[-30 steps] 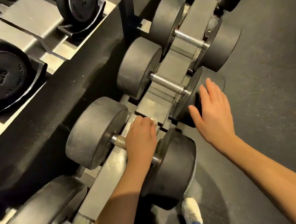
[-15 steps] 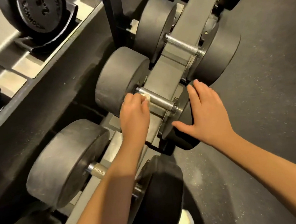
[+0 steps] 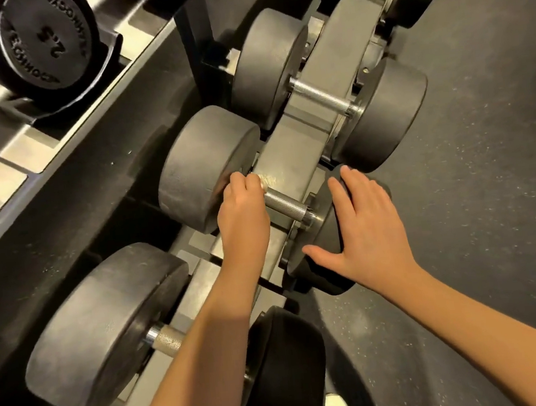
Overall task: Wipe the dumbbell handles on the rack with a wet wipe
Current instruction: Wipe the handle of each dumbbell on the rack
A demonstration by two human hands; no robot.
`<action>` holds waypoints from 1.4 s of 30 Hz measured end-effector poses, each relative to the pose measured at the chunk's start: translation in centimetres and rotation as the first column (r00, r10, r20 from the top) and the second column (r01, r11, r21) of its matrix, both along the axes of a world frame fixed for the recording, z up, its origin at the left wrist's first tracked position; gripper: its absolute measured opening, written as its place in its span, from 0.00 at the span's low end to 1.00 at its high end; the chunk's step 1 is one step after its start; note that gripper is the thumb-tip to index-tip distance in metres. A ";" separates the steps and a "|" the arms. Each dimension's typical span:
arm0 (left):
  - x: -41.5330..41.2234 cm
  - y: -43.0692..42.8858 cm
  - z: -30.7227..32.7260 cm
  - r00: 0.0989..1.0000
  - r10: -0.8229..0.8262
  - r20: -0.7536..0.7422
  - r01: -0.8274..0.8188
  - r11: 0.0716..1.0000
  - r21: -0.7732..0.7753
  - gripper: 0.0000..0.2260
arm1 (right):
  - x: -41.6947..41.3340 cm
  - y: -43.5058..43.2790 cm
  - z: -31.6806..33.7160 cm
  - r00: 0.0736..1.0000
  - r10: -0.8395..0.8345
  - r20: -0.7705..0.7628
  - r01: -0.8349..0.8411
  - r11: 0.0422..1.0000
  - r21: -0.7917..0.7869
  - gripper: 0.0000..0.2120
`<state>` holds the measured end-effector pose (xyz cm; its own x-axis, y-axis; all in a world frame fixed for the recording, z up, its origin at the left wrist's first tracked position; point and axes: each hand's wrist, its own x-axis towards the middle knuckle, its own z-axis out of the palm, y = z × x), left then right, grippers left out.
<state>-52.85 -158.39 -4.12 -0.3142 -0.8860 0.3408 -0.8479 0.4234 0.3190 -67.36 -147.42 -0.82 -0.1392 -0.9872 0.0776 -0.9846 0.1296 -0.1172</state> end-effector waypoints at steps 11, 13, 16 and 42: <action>0.0 0.0 0.1 0.992 -0.129 0.003 0.129 0.991 0.037 0.10 | 0.0 0.1 -0.3 1.000 0.001 0.023 0.000 1.000 -0.029 0.45; 0.2 -0.6 0.4 0.998 -0.053 -0.031 0.055 0.996 0.075 0.07 | 0.0 0.1 -0.3 1.000 0.002 0.020 -0.001 0.999 -0.033 0.44; -1.1 1.3 0.2 0.985 -0.166 -0.040 0.169 0.977 0.130 0.09 | 0.0 0.1 -0.2 1.000 -0.002 0.010 0.002 1.000 -0.022 0.45; -3.7 -0.1 1.3 0.899 -0.420 0.126 0.365 0.875 0.318 0.07 | 0.2 0.1 -0.4 0.997 -0.031 0.069 0.038 0.993 -0.111 0.35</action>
